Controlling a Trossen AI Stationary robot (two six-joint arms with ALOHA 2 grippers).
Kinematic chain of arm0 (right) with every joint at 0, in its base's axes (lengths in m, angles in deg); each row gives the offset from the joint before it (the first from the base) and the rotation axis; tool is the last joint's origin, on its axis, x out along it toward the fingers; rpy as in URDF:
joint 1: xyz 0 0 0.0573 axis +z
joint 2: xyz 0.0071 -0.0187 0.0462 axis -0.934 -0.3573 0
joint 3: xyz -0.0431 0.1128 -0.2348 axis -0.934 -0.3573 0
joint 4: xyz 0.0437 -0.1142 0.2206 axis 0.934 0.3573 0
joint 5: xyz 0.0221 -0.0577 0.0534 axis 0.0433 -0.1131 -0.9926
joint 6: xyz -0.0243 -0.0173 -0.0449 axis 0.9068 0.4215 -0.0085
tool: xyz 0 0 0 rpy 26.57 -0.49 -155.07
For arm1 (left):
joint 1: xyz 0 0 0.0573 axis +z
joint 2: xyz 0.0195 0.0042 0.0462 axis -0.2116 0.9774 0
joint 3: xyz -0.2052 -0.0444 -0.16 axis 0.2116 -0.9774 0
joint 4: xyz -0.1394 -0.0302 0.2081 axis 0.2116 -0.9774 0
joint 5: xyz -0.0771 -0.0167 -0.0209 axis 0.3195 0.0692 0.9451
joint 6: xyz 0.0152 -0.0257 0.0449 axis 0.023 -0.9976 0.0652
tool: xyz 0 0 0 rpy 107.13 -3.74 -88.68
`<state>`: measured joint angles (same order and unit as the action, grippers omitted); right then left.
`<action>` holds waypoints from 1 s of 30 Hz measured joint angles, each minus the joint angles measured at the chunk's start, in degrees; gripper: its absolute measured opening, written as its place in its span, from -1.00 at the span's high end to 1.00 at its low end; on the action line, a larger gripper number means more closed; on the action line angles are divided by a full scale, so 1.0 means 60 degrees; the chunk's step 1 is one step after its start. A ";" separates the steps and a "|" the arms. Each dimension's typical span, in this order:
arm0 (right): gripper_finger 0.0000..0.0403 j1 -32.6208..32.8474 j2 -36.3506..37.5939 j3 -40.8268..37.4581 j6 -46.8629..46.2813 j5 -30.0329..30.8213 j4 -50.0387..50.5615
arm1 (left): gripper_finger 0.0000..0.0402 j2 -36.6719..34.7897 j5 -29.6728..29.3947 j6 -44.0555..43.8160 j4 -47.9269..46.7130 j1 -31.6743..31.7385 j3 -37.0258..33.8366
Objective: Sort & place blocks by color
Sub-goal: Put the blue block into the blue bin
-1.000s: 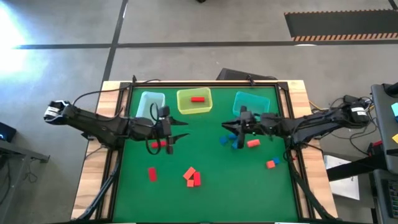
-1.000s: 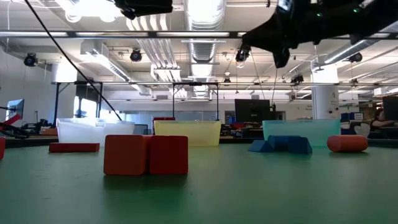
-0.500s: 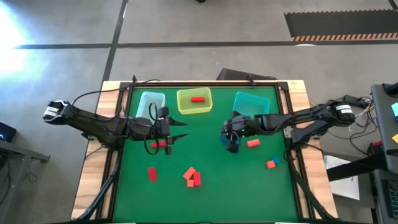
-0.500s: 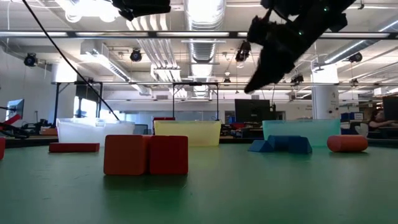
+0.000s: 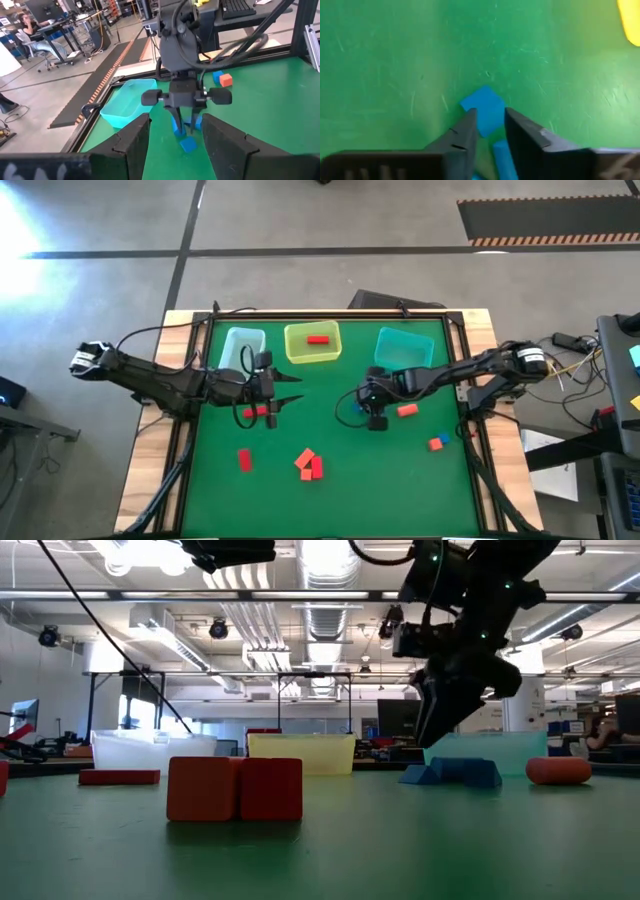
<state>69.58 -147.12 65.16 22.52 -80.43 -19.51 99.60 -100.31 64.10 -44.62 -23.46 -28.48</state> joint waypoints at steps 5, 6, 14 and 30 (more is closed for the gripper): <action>0.01 0.0000 -0.0692 0.0251 0.0929 0.0006 0.0010 | 0.18 0.0000 -0.0004 0.0191 -0.0004 0.0000 0.0000; -0.07 0.0000 -0.0827 0.0330 0.1054 0.0010 0.0001 | 0.18 0.0000 -0.0004 0.0194 -0.0005 0.0000 0.0000; -0.45 -0.0004 -0.1788 0.1032 0.1869 0.0015 0.0488 | 0.18 0.0011 -0.0004 0.0226 -0.0001 0.0000 0.0000; 0.14 -0.0203 -0.2264 0.1530 0.0139 0.0305 0.0990 | 0.18 0.0022 -0.0007 0.0149 -0.0007 -0.0004 0.0000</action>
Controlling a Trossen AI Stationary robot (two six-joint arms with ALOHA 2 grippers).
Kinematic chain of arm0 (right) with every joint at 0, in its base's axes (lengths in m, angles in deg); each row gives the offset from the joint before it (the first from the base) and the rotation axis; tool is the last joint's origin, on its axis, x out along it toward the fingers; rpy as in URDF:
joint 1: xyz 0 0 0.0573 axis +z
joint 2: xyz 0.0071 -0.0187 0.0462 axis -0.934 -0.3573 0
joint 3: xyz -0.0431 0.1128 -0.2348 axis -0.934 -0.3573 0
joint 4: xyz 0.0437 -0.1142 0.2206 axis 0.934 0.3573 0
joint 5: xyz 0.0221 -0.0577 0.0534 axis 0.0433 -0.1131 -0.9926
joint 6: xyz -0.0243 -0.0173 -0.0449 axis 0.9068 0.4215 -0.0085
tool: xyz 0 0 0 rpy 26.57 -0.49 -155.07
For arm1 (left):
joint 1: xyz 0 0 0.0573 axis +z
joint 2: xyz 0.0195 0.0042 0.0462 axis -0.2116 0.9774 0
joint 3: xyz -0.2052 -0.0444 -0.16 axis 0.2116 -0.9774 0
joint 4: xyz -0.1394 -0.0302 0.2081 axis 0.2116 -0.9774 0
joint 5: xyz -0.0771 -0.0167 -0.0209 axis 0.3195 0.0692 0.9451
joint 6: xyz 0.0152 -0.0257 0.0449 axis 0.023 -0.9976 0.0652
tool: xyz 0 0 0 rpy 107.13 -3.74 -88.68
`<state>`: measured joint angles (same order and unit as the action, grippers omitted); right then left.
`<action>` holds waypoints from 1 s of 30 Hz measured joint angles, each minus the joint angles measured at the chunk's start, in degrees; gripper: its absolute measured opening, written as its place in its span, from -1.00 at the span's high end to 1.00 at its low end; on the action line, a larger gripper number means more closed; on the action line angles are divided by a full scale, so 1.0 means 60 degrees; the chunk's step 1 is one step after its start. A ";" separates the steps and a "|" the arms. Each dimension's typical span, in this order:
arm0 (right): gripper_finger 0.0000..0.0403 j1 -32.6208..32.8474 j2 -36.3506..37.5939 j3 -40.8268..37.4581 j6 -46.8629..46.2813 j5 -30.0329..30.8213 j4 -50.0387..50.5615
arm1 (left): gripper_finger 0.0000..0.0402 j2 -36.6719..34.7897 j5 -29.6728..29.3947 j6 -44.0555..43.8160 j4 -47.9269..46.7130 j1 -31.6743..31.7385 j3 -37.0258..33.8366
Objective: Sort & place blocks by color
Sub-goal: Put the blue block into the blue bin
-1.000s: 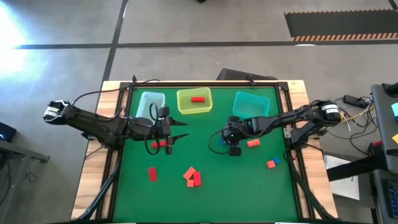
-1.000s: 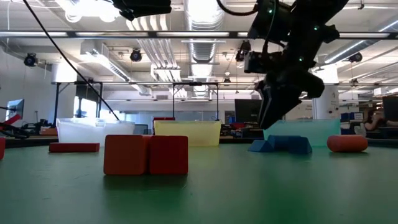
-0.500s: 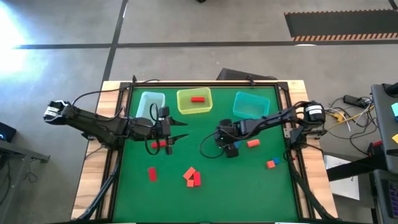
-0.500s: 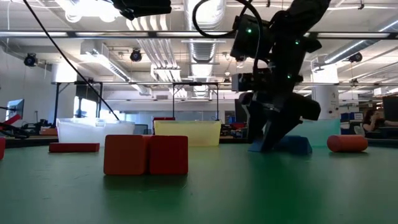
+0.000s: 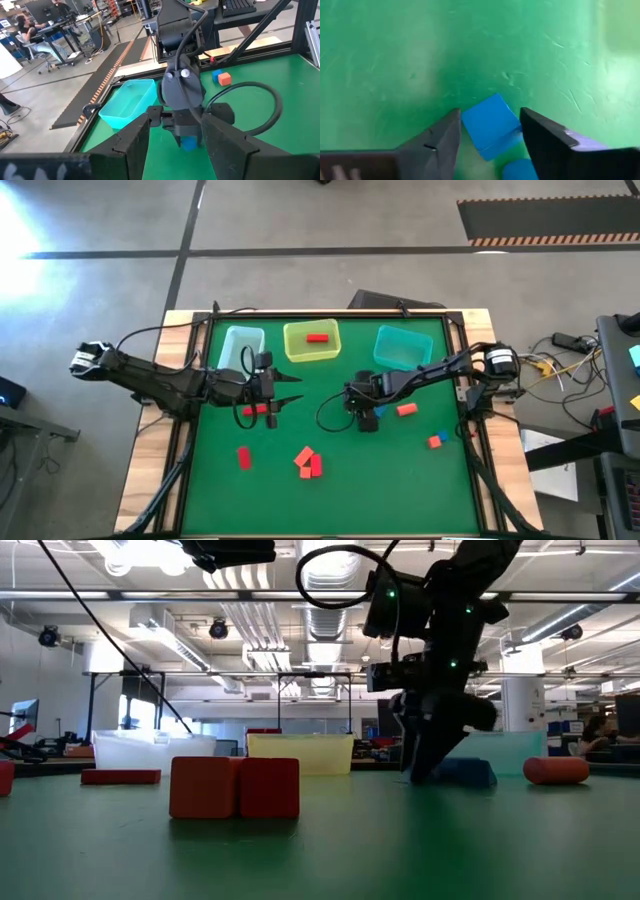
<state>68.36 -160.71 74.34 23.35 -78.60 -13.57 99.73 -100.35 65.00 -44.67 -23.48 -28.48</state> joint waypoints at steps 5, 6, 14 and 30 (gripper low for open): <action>0.42 -0.0023 -0.0029 0.0017 -0.1153 0.0247 -0.0184 | 0.18 0.0000 -0.0004 -0.0007 0.0000 0.0000 -0.0004; 0.42 -0.0023 -0.0029 0.0014 -0.1265 0.0266 -0.0202 | 0.18 0.0000 0.0000 -0.0007 0.0000 0.0000 -0.0004; 0.42 -0.0019 0.0159 0.0045 -0.1545 0.0113 -0.0274 | 0.18 0.0000 -0.0004 -0.0007 0.0013 0.0000 0.0004; 0.42 -0.0280 0.1148 0.2159 -0.0738 0.2863 0.2330 | 0.18 0.0004 -0.0004 0.0004 0.0294 0.0000 0.0004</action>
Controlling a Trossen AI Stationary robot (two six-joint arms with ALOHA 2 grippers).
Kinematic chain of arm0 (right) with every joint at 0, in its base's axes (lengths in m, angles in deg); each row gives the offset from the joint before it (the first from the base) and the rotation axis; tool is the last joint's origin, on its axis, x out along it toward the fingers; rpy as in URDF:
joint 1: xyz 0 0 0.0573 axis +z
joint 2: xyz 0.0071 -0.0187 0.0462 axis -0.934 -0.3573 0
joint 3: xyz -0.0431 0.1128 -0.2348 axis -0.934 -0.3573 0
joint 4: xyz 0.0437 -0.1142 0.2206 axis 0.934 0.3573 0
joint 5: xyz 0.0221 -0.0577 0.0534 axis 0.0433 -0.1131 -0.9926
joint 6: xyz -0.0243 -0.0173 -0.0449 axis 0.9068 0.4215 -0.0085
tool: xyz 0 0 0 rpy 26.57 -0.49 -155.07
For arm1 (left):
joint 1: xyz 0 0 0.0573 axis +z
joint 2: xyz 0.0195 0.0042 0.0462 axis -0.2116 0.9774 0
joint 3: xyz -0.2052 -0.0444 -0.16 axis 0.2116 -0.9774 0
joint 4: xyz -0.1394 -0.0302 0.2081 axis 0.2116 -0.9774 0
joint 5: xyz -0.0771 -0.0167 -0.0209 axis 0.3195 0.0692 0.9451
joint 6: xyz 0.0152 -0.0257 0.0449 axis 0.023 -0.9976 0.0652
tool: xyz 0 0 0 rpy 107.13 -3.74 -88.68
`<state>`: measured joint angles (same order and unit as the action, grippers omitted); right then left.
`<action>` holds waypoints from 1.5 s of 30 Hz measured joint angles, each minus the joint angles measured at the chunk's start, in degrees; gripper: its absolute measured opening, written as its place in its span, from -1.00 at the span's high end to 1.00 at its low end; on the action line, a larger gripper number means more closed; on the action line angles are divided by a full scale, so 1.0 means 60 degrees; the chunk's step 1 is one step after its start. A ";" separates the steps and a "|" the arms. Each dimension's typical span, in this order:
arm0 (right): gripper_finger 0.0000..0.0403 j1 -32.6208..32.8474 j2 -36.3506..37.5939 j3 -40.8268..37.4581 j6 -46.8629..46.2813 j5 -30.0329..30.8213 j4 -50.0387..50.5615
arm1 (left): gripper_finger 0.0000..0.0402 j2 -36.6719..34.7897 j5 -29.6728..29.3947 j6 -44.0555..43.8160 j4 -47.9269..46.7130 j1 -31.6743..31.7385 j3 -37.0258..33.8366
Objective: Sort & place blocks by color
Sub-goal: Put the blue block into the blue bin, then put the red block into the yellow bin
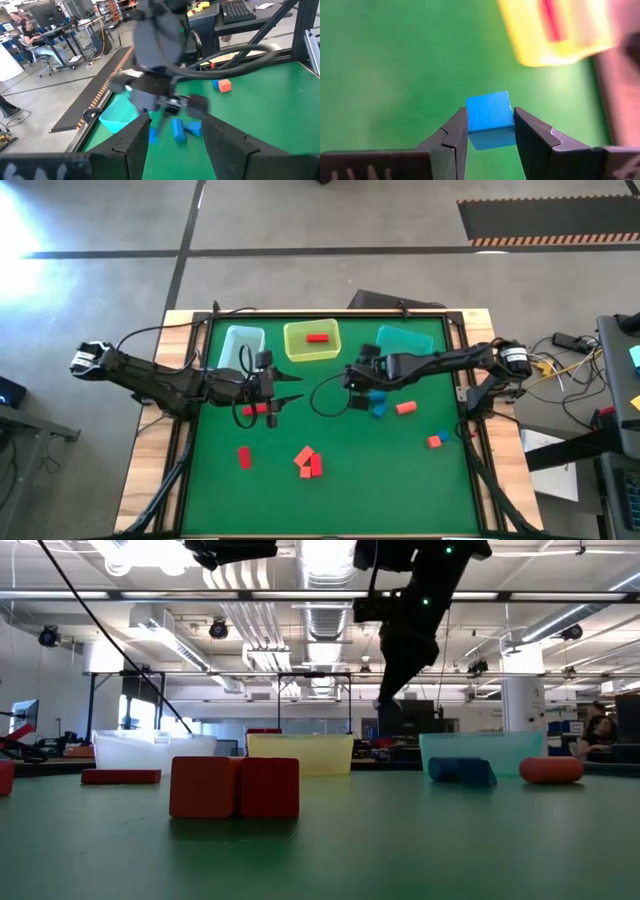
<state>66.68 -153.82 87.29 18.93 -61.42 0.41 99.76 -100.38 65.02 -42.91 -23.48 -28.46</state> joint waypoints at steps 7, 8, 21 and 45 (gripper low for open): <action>0.40 -0.1683 0.0466 0.0032 -0.0006 0.1338 0.0813 | 0.18 0.0000 0.0000 0.0000 0.0141 0.0000 0.0000; 0.40 -0.2021 0.0498 -0.0055 -0.0144 0.1343 0.0856 | 0.18 0.0000 0.0000 0.0000 0.0177 0.0000 0.0000; 0.29 -0.4765 0.0604 -0.1413 -0.1973 0.0237 0.0566 | 0.18 0.0005 0.0000 0.0001 0.0202 0.0000 0.0000; 0.04 -0.0233 0.3356 -0.3569 -0.3566 0.0635 -0.2756 | 0.18 0.0376 0.0000 -0.0609 0.0187 0.0000 -0.0044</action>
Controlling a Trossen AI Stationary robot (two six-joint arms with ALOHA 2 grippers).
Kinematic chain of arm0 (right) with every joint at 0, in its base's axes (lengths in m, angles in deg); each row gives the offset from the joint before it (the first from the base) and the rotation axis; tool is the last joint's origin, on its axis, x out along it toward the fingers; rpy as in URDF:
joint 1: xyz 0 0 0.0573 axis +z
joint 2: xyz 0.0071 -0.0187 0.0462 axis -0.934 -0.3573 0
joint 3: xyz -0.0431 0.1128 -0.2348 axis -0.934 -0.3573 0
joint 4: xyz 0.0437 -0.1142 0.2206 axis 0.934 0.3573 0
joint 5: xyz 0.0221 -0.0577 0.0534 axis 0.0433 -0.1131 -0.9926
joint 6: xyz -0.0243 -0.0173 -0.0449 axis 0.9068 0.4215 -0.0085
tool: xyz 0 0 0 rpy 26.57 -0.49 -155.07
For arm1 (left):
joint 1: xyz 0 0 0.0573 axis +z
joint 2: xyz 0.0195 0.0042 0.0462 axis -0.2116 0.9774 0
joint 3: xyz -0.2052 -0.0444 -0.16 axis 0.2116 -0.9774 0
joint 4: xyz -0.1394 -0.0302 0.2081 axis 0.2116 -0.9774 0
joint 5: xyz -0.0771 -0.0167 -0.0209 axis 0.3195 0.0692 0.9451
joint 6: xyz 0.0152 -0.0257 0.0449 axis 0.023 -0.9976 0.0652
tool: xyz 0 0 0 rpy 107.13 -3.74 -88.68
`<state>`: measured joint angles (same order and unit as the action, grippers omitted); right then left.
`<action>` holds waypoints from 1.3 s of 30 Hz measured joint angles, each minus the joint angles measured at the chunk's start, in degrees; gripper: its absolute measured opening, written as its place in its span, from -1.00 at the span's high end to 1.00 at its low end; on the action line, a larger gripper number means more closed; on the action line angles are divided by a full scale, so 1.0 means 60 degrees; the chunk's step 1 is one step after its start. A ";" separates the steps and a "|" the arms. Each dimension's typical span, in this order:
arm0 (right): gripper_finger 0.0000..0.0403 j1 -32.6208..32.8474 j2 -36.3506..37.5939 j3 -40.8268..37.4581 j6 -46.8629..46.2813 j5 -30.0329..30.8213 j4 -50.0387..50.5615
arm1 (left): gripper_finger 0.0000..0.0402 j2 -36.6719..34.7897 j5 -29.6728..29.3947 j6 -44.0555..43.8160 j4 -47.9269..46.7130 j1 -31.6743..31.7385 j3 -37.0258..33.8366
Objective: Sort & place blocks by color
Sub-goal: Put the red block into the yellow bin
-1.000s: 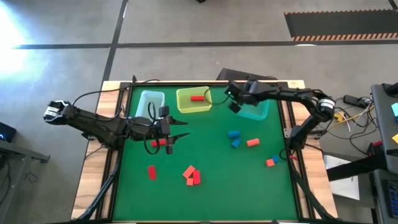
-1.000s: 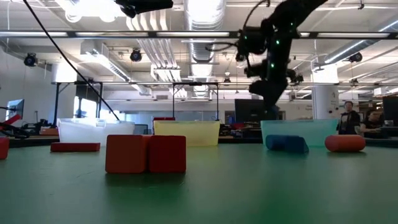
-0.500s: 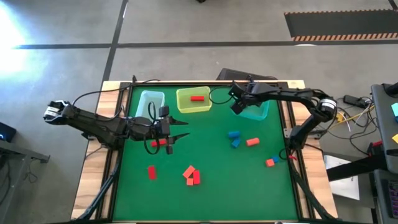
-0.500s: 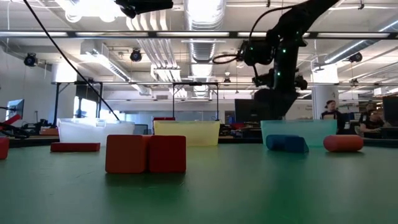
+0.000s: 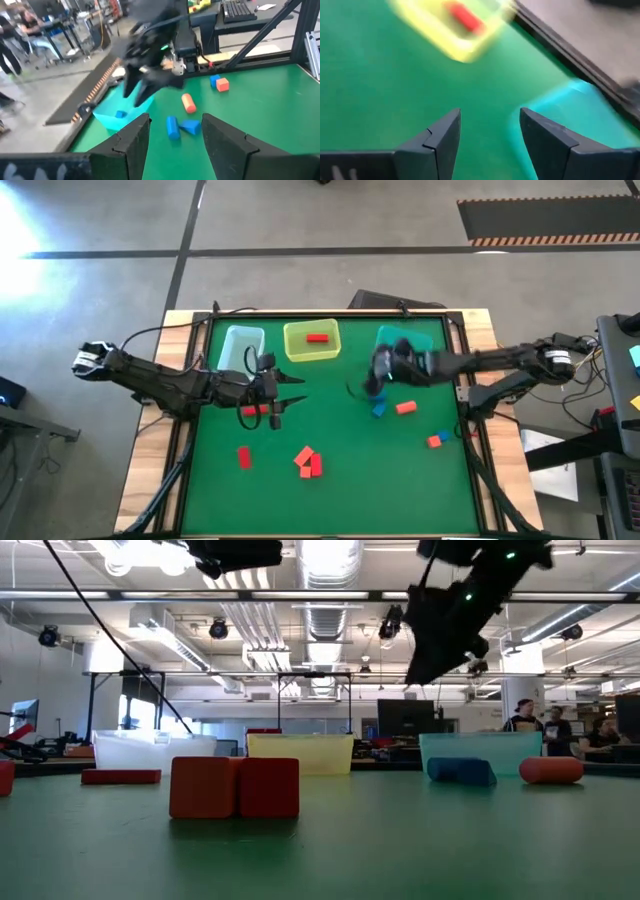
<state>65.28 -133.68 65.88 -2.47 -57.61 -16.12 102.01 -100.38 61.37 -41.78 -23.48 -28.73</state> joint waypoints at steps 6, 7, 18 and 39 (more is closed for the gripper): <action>0.03 0.1996 0.0738 -0.1929 0.0946 0.0022 -0.3952 | 0.18 0.0668 0.0005 -0.2037 -0.1135 -0.0007 0.0024; 0.04 0.2213 0.0837 -0.2152 0.1129 0.0021 -0.4351 | 0.18 0.0764 0.0028 -0.2538 -0.1650 -0.0007 0.0058; 0.05 0.3071 0.1290 -0.2722 0.1428 0.0036 -0.4939 | 0.18 0.1717 0.2022 -0.6141 -0.8066 -0.0004 0.0328; 0.05 0.3092 0.1167 -0.2726 0.1110 0.0007 -0.4905 | 0.18 0.4056 0.1132 -0.4595 -0.9237 0.0383 0.0197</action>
<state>83.83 -126.68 49.53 4.19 -57.57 -45.55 126.35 -93.58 33.80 -97.21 -21.19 -27.55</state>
